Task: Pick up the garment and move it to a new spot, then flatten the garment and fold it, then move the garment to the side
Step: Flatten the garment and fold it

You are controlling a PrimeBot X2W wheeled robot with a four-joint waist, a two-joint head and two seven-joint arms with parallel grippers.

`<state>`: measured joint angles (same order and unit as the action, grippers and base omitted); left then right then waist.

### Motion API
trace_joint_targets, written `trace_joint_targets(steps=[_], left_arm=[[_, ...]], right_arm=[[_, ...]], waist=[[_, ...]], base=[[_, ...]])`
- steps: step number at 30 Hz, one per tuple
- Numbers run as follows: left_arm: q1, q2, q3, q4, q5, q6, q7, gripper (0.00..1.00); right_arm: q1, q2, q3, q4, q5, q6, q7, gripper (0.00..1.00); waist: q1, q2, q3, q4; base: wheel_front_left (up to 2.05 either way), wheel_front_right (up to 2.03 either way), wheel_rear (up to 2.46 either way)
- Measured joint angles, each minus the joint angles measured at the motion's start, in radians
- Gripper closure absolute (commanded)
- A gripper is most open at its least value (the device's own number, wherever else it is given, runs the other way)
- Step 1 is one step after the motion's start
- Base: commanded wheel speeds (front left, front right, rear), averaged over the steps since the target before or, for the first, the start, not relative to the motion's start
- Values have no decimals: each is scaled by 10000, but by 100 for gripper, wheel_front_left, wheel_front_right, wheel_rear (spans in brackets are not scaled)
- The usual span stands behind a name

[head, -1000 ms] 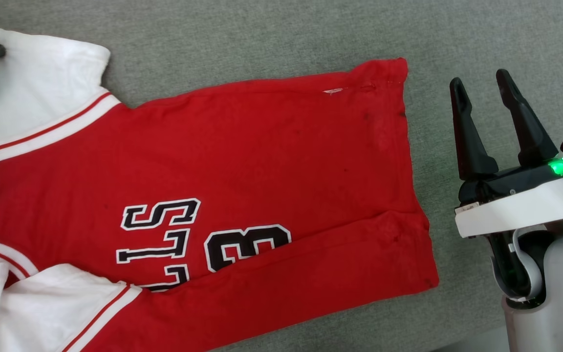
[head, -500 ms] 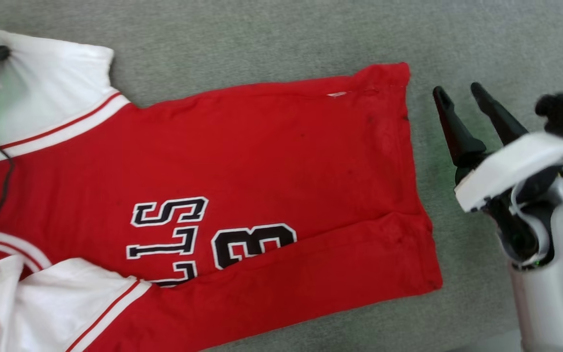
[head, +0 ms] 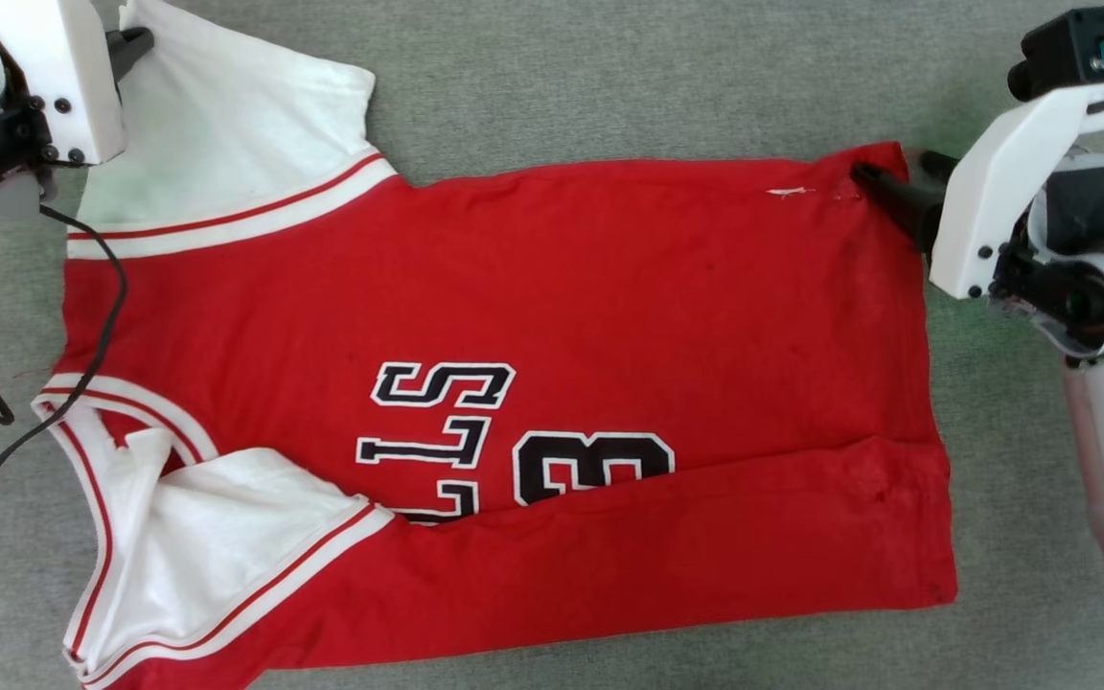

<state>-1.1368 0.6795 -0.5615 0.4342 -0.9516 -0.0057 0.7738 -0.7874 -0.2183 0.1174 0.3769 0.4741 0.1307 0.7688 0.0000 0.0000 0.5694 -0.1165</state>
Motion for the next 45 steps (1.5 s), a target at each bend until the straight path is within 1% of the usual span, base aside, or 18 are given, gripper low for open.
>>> trace_joint_targets(steps=[1,2,3,7,12,16,18,22,28,32,35,37,38,39,40,42,45], left_arm=[[1,-19,-12,-13,13,-23,-42,100],[8,-40,-17,-13,10,-33,-88,100],[25,-67,-17,-8,6,-42,-157,100],[254,-167,25,65,-36,-155,-589,100],[928,-159,259,77,-247,-263,-1306,100],[1833,-38,543,-226,-474,-267,-2065,100],[2406,96,650,-522,-512,-196,-2410,100],[3885,351,959,-1269,-732,123,-3189,100],[6667,623,1321,-2412,-1296,869,-3969,100],[8269,570,1421,-2913,-1697,1262,-4343,100],[9250,288,1350,-2995,-2031,1492,-4397,100],[9695,84,1208,-2861,-2243,1569,-4339,100],[9851,-36,1143,-2809,-2324,1567,-4330,84],[9947,-184,1116,-2752,-2391,1569,-4357,53],[10010,-311,1074,-2708,-2412,1570,-4429,0],[10053,-491,997,-2545,-2372,1551,-4610,0],[10053,-853,997,-2366,-2127,1488,-5273,0]], right_arm=[[-141,-35,27,161,-46,0,284,53],[-248,-69,38,265,-90,0,506,80],[-332,-84,56,360,-92,0,694,100],[-349,-94,226,424,-259,0,734,100],[141,-186,190,17,-512,2,117,100],[724,-301,-224,-546,-623,2,-238,100],[1138,-297,-408,-809,-671,2,-293,100],[2209,-295,-723,-1262,-688,2,-393,100],[4015,-59,-1120,-1674,-596,2,-573,100],[5034,104,-1369,-1628,-577,2,-736,100],[5531,259,-1423,-1496,-531,2,-978,100],[5781,313,-1434,-1281,-493,2,-1145,80],[5919,374,-1459,-1152,-456,2,-1252,7],[6053,405,-1425,-1043,-462,2,-1377,0],[6138,418,-1419,-897,-422,2,-1530,0],[6249,416,-1377,-715,-316,10,-1877,0],[6382,445,-1231,-631,-203,8,-2343,0]], waist=[[0,0,9,60],[-1,0,8,115],[-1,0,-6,163],[-1,0,-240,253],[0,0,-844,313],[-1,0,-1519,354],[0,0,-1877,378],[-1,0,-2597,456],[-1,0,-3545,616],[-2,0,-3922,745],[-3,0,-3969,799],[-2,0,-3949,785],[-2,0,-3947,785],[-2,0,-3945,788],[-2,0,-3944,796],[-2,0,-3962,812],[-3,0,-4031,804]], base=[[0,0,0],[0,0,0],[0,0,0],[0,0,0],[0,0,0],[0,0,0],[0,0,0],[0,0,0],[0,0,0],[0,0,0],[0,0,0],[0,0,0],[0,0,0],[0,0,0],[0,0,0],[0,0,0],[0,0,0]])
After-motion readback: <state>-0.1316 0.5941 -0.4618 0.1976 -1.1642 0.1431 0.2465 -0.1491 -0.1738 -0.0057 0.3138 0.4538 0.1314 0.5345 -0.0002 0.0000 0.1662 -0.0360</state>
